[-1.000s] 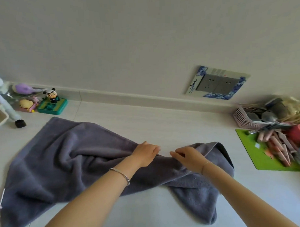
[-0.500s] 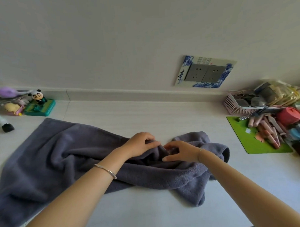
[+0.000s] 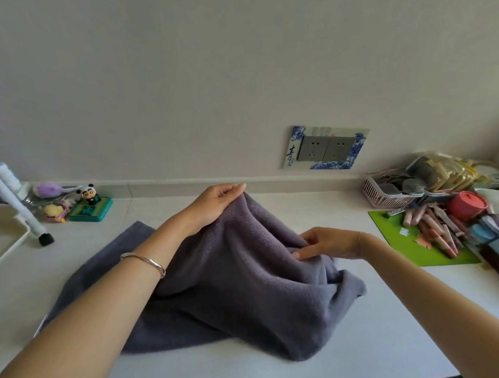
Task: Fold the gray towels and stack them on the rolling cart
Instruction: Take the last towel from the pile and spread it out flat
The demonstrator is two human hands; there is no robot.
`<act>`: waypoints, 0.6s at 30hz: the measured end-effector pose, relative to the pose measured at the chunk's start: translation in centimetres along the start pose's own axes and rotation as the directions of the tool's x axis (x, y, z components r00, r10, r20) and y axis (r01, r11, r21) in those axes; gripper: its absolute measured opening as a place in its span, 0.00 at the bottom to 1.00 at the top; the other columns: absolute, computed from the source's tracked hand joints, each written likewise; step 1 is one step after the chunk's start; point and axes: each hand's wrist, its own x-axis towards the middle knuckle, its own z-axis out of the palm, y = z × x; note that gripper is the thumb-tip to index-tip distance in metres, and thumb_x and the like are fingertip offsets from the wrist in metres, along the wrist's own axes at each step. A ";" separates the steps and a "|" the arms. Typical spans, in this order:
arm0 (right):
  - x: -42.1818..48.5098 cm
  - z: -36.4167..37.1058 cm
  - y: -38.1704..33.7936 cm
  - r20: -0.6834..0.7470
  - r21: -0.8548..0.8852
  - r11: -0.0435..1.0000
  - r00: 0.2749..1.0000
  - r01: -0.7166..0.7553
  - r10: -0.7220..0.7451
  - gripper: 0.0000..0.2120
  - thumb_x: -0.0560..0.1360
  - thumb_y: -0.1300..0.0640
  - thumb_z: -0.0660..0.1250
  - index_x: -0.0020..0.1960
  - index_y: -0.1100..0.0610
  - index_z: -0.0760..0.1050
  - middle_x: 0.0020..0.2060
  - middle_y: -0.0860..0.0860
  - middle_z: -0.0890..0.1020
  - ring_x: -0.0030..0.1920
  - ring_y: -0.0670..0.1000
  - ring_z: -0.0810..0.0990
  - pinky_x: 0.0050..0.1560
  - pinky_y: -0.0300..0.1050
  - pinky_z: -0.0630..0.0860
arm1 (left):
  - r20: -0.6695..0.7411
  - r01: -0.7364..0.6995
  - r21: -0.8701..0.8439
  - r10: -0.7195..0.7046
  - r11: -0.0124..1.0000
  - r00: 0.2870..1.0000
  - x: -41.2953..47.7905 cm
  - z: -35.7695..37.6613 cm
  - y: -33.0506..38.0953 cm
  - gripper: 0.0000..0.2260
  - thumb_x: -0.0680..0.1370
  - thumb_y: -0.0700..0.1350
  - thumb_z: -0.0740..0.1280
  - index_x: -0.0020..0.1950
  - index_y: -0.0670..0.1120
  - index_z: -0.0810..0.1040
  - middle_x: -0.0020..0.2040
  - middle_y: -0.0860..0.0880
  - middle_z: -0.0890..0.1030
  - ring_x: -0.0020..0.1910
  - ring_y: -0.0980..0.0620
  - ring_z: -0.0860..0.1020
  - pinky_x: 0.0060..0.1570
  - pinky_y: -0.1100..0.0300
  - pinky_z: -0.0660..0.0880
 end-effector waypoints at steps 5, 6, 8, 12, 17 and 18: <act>-3.7 -2.2 -2.3 -0.194 0.307 0.922 0.964 0.235 -0.181 0.32 0.67 0.41 0.73 0.62 0.62 0.75 0.60 0.57 0.79 0.62 0.54 0.77 0.64 0.45 0.71 | 0.022 0.013 0.031 -0.013 0.999 1.000 -1.3 -1.4 3.1 0.15 0.80 0.56 0.59 0.54 0.49 0.80 0.52 0.55 0.83 0.53 0.60 0.79 0.60 0.65 0.68; -4.2 -2.7 -2.7 -0.240 0.332 0.900 0.948 0.282 -0.208 0.37 0.67 0.41 0.74 0.64 0.66 0.72 0.60 0.57 0.78 0.61 0.53 0.76 0.65 0.45 0.69 | 0.020 0.008 0.035 -0.009 0.999 1.000 -1.7 -1.6 3.8 0.14 0.80 0.55 0.58 0.54 0.50 0.80 0.53 0.56 0.82 0.53 0.61 0.79 0.60 0.65 0.68; -5.8 -3.2 -4.5 -0.283 0.272 0.911 0.931 0.308 -0.230 0.37 0.68 0.43 0.74 0.65 0.68 0.70 0.59 0.58 0.78 0.59 0.53 0.75 0.64 0.46 0.70 | 0.019 -0.028 0.033 0.027 0.999 0.999 -2.3 -2.1 5.3 0.15 0.80 0.55 0.58 0.55 0.48 0.80 0.52 0.52 0.83 0.51 0.58 0.80 0.56 0.66 0.71; -9.0 -3.4 -7.5 -0.192 -0.066 0.988 0.970 0.139 -0.150 0.22 0.71 0.44 0.71 0.56 0.59 0.80 0.54 0.54 0.83 0.57 0.53 0.80 0.62 0.47 0.73 | -0.003 -0.101 0.025 0.101 0.995 0.995 -3.8 -3.3 8.9 0.16 0.80 0.53 0.58 0.54 0.45 0.80 0.48 0.51 0.84 0.47 0.58 0.81 0.47 0.68 0.74; -12.8 -3.7 -11.0 -0.191 -0.111 0.987 0.972 0.116 -0.135 0.25 0.57 0.40 0.77 0.42 0.60 0.83 0.43 0.54 0.85 0.45 0.48 0.83 0.48 0.37 0.76 | 0.037 -0.145 0.079 0.143 0.986 0.989 -5.8 -4.8 13.4 0.15 0.79 0.55 0.60 0.52 0.46 0.81 0.48 0.49 0.84 0.46 0.55 0.81 0.50 0.63 0.73; -13.7 -4.1 -11.8 -0.198 -0.068 0.985 0.966 0.158 -0.169 0.28 0.56 0.40 0.79 0.43 0.61 0.82 0.44 0.56 0.85 0.46 0.50 0.83 0.47 0.37 0.76 | 0.043 -0.155 0.095 0.152 0.983 0.987 -6.3 -5.0 14.5 0.16 0.79 0.55 0.60 0.52 0.45 0.81 0.48 0.49 0.84 0.46 0.55 0.81 0.50 0.63 0.74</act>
